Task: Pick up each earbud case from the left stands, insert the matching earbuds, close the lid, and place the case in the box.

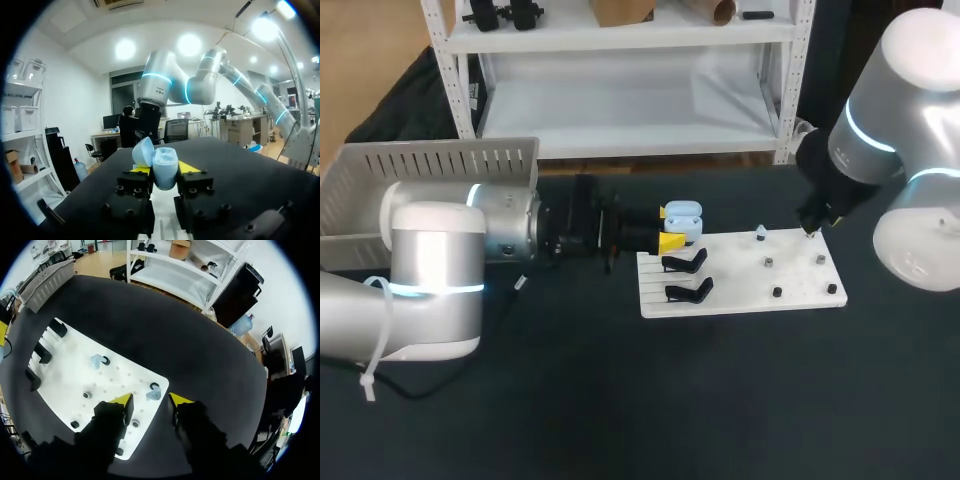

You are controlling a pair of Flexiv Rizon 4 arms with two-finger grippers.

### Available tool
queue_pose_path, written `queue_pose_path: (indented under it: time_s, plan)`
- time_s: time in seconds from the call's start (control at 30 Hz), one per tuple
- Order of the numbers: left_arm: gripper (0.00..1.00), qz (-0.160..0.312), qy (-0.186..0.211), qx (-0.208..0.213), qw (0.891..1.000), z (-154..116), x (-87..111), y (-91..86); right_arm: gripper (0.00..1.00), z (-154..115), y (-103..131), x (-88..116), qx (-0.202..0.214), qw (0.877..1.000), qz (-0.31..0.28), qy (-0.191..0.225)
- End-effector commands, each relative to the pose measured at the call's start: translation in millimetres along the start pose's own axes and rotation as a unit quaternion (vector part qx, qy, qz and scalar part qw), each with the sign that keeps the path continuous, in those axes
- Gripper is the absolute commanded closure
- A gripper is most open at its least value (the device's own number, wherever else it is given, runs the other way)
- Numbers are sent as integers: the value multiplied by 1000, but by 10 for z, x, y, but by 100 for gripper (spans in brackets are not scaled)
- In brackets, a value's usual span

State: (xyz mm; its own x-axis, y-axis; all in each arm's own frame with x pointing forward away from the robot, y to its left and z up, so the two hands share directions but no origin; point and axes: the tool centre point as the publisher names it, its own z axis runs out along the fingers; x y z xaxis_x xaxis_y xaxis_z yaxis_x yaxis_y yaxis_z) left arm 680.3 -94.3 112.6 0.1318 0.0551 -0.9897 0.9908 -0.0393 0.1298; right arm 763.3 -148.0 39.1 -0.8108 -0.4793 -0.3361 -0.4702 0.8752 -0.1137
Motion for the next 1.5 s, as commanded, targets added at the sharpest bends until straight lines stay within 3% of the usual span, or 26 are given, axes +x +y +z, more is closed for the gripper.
queue_pose_path:
  time_s: [0.03, 0.7, 1.5]
  plan:
    - [100, 1, -1, -1, 1000, 3, 4, -1, 54, 27, -4, 18, -1, 1000, -1, 2]
    - [100, 1, -1, -1, 1000, 3, 4, -1, 55, 141, -14, -17, -5, 1000, 3, 8]
    - [100, 1, -1, -1, 1000, 3, 4, -1, 65, 171, -34, 15, -9, 1000, 11, 12]
